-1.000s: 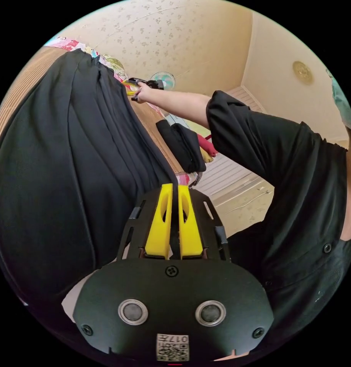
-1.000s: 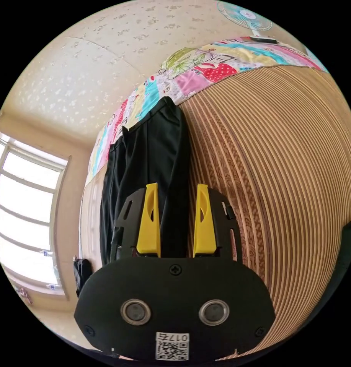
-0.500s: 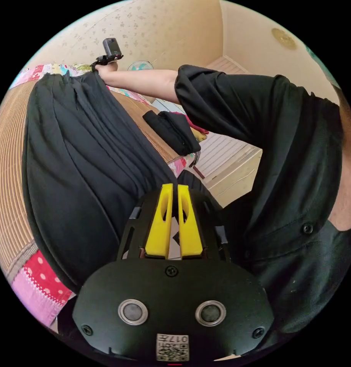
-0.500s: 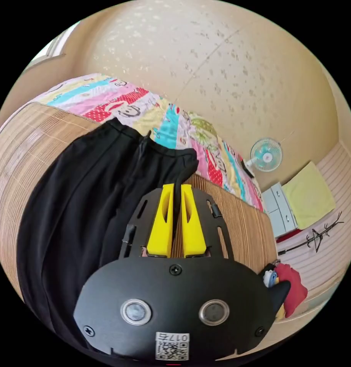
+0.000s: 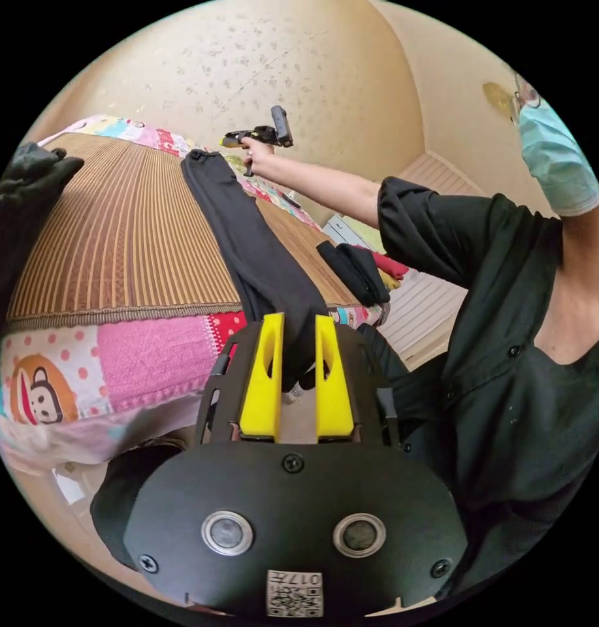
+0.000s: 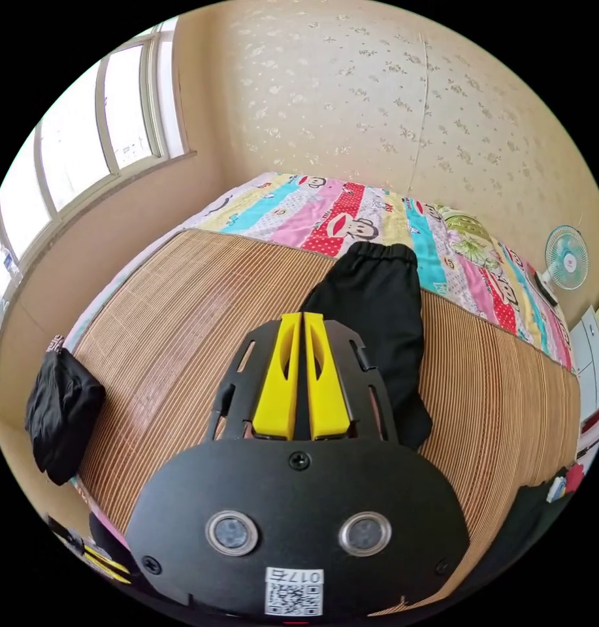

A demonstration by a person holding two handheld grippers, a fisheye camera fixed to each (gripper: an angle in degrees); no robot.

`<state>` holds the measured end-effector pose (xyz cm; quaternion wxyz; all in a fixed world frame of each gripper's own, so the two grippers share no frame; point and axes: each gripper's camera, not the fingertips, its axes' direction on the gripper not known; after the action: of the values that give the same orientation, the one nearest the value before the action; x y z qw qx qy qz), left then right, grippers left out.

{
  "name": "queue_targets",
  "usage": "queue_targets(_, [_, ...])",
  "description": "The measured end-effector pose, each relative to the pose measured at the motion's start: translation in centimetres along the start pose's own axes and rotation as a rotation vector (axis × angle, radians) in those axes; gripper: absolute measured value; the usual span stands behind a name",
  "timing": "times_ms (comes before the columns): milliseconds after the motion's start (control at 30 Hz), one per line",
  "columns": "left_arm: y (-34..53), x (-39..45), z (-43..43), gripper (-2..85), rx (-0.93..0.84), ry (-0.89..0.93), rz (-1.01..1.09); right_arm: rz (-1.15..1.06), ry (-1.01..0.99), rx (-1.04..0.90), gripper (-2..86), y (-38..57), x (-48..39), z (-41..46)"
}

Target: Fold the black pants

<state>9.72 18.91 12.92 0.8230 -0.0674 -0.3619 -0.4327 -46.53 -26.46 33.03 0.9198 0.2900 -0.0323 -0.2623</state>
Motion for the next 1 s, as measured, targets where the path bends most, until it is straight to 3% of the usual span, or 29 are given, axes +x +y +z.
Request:
queue_targets(233, [-1.8, 0.2, 5.3, 11.1, -0.137, -0.122, -0.023, -0.139, -0.181, -0.133, 7.1, 20.4, 0.4, -8.5])
queue_targets(500, [-1.8, 0.6, 8.1, 5.5, -0.105, -0.187, -0.076, 0.159, -0.341, -0.201, 9.6, 40.6, 2.8, -16.2])
queue_targets(700, [-1.4, 2.3, 9.7, 3.1, -0.105, -0.261, -0.056, 0.148, -0.478, -0.163, 7.6, 42.9, 0.7, -16.5])
queue_targets(900, [-1.4, 5.5, 12.8, 2.3, -0.283, -0.49, -0.015, 0.034, -0.475, -0.235, 4.2, 42.2, 0.6, -18.3])
queue_targets(1000, [-1.6, 6.0, 13.8, 4.0, -0.262, -0.544, -0.055, 0.025, -0.458, -0.278, 4.0, 43.1, 1.3, -19.2])
